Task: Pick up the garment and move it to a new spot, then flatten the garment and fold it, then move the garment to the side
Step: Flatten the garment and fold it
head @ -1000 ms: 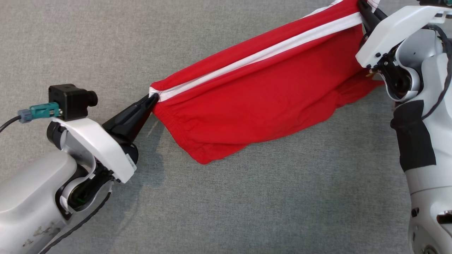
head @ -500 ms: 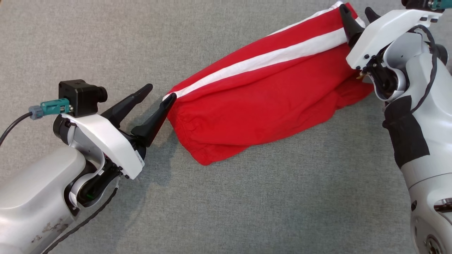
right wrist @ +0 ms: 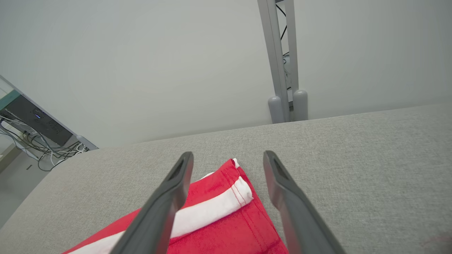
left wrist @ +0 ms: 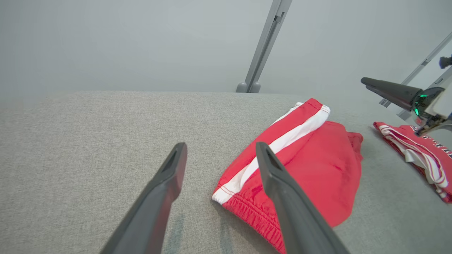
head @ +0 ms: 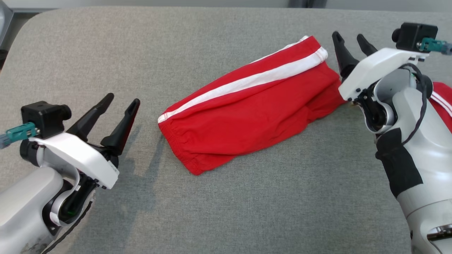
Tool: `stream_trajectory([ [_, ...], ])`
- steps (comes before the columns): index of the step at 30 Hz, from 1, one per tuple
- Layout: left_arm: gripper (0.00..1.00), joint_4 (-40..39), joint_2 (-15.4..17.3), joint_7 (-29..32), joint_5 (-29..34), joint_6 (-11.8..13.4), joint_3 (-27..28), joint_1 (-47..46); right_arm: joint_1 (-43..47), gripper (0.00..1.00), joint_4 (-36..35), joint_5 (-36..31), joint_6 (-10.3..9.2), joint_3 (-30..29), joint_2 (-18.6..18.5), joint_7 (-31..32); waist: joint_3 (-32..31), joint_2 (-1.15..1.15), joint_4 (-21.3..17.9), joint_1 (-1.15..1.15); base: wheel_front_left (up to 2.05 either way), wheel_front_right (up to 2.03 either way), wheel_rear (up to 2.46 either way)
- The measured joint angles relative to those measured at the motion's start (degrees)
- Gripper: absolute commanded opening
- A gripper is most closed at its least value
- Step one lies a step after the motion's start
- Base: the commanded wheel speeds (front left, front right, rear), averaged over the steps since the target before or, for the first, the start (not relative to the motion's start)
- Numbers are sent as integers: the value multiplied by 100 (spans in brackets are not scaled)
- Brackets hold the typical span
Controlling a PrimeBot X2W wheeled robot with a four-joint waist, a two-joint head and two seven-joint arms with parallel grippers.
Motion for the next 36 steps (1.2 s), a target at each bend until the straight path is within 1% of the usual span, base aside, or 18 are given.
stream_trajectory([
  [4,100,-116,91,-82,230,96,346,302,178,100,-9,108,0,130,-138,-19,-127,0,-63,0,0,0,0],
  [7,100,-210,74,-89,534,153,818,579,176,100,188,127,0,152,-272,54,-109,0,-3,0,0,0,0],
  [10,100,-290,-15,-96,1021,198,1393,909,101,100,550,88,0,127,-364,287,-64,0,95,0,0,0,0],
  [13,100,-333,-197,-96,1488,189,1946,1294,-68,100,888,90,0,149,-356,667,-12,0,211,0,0,0,0],
  [16,100,-341,-380,-96,1764,60,2353,1702,-276,100,1213,78,0,157,-374,1001,32,0,321,0,0,0,0],
  [19,100,-304,-578,-96,1903,-100,2679,2032,-522,100,1529,54,0,112,-406,1299,82,0,415,0,0,0,0],
  [21,100,-275,-701,-96,1945,-222,2848,2176,-667,100,1767,7,0,67,-436,1642,119,0,476,0,0,0,0],
  [27,100,-144,-948,-96,2120,-534,3136,2341,-876,100,1956,-114,0,-131,-467,2140,231,0,634,0,0,0,0],
  [32,100,-29,-1072,-96,2236,-701,3282,2395,-902,100,1971,-252,0,-297,-465,2212,270,0,689,0,0,0,0],
  [33,100,-13,-1088,-96,2259,-722,3310,2404,-902,80,1972,-278,0,-320,-460,2212,274,0,693,0,0,0,0],
  [34,100,5,-1105,-96,2265,-745,3350,2421,-902,44,1971,-303,0,-330,-441,2212,278,0,692,0,0,0,0],
  [35,100,25,-1128,-96,2302,-766,3376,2436,-903,5,1973,-314,0,-346,-433,2193,282,0,687,0,0,0,0],
  [36,100,40,-1159,-96,2316,-776,3400,2448,-903,0,1980,-316,-1,-354,-413,2156,283,0,681,0,0,0,0],
])
